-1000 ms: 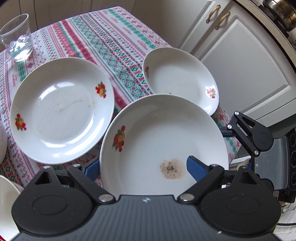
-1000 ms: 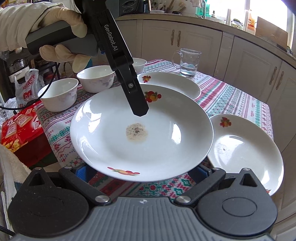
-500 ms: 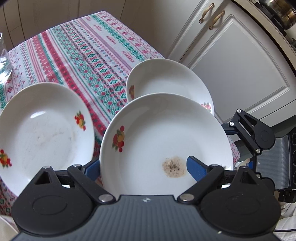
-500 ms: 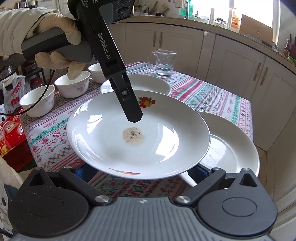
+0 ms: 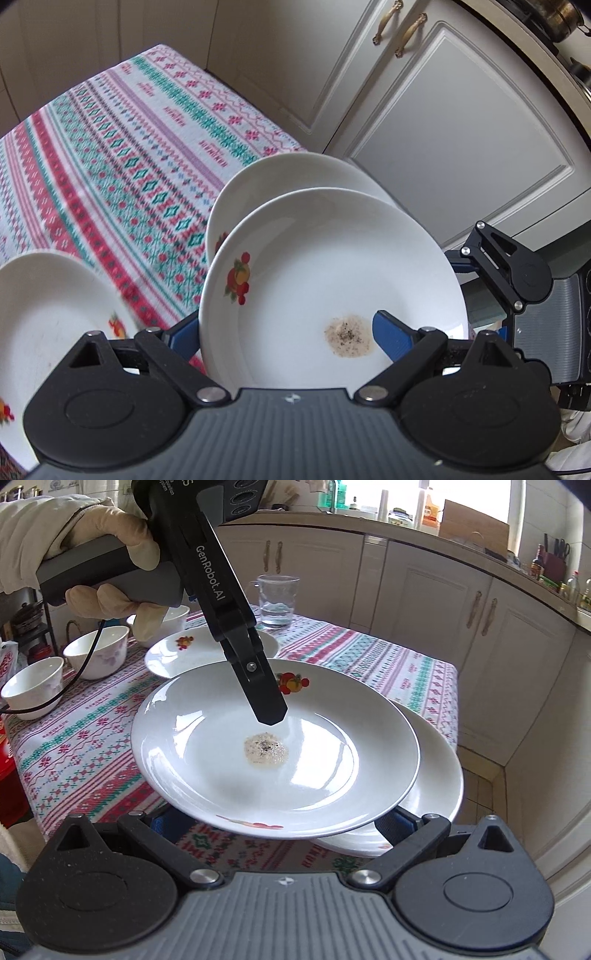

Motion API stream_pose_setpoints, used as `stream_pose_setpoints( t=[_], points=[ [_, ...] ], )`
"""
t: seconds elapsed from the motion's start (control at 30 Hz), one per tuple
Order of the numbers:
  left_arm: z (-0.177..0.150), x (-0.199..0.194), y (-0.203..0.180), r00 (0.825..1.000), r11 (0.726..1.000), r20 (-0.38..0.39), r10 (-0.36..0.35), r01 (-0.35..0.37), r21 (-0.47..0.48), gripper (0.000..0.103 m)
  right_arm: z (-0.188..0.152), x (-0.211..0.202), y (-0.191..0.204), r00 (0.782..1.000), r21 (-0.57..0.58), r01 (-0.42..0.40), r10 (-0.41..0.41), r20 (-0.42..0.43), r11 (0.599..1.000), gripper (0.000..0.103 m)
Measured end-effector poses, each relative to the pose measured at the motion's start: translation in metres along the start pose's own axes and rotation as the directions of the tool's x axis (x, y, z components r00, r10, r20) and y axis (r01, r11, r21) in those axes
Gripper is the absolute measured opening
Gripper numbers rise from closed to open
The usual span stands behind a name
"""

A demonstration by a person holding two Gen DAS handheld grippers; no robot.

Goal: Organize plates and bowls

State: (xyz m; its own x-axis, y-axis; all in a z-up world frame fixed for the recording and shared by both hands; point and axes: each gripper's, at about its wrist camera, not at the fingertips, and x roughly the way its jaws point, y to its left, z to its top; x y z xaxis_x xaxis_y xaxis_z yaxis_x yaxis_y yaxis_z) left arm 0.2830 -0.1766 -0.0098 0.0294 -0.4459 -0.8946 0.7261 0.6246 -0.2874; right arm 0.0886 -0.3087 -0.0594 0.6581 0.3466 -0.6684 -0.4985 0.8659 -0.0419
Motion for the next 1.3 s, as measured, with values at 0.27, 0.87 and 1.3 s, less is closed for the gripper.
stream_pose_setpoints(
  t=[0.27, 0.87, 1.3],
  points=[
    [0.022, 0.020, -0.009, 1.000, 0.999, 0.003, -0.015, 0.015, 0.045, 0.094, -0.007, 0.001, -0.016, 0.998, 0.038, 0.052, -0.052, -0.019, 0.998, 0.103],
    [0.034, 0.048, -0.002, 0.999, 0.997, -0.025, -0.026, 0.028, 0.066, 0.094, -0.008, 0.007, -0.025, 0.995, 0.081, 0.088, -0.085, -0.044, 0.993, 0.103],
    [0.036, 0.048, 0.003, 0.999, 0.998, -0.020, -0.047, 0.047, 0.038, 0.094, -0.008, 0.007, -0.024, 0.994, 0.091, 0.101, -0.096, -0.052, 0.991, 0.103]
  ],
)
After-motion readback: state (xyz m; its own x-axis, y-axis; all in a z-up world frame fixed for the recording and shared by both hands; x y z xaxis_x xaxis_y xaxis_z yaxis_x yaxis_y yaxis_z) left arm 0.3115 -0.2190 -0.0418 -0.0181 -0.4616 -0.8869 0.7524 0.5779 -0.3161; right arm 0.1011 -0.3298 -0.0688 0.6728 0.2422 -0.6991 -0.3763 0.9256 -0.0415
